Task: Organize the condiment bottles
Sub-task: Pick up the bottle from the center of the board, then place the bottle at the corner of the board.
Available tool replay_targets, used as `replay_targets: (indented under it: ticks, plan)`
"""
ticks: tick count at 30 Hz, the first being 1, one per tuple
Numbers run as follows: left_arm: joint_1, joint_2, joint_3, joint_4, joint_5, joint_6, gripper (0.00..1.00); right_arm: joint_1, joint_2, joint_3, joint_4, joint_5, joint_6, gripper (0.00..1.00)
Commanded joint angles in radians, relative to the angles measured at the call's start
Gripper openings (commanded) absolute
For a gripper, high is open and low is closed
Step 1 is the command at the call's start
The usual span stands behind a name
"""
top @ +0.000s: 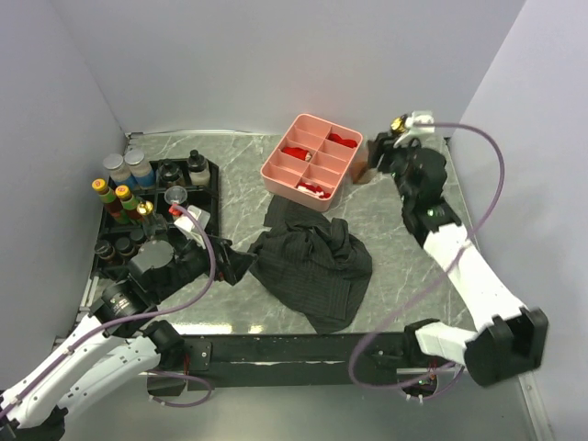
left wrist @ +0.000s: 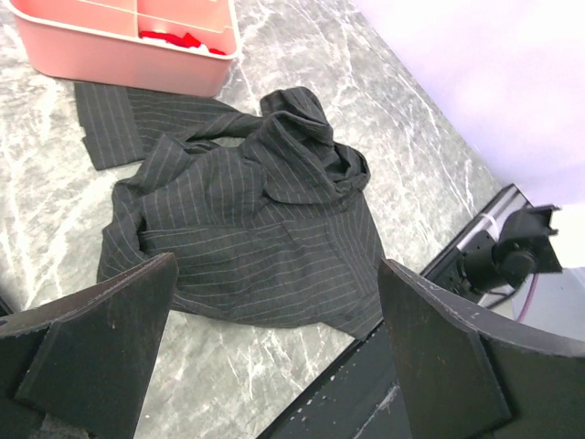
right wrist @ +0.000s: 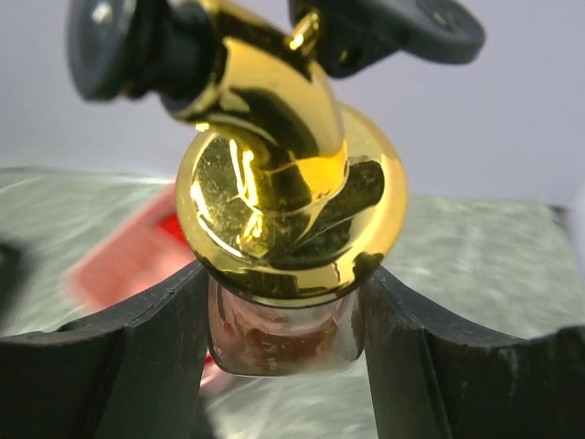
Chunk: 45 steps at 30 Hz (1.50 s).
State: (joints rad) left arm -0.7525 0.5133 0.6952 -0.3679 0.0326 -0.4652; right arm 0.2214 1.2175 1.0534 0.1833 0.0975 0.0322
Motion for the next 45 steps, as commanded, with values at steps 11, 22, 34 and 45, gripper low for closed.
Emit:
replay_targets:
  ticks: [11, 22, 34, 45]
  plan:
    - [-0.004, -0.062, 0.087, 0.092, -0.177, -0.087, 0.96, 0.628, -0.319, -0.142, -0.044, 0.074, 0.083, 0.29]
    - [-0.004, -0.021, 0.365, -0.083, -0.264, -0.115, 0.96, 1.019, -0.159, -0.17, 0.056, 0.283, 0.1, 0.29]
    - [-0.004, -0.098, 0.314, -0.141, -0.327, -0.121, 0.96, 1.142, 0.098, -0.185, 0.232, 0.327, 0.166, 0.31]
    - [-0.004, -0.144, 0.271, -0.181, -0.35, -0.119, 0.96, 1.196, 0.211, -0.193, 0.286, 0.465, 0.143, 0.6]
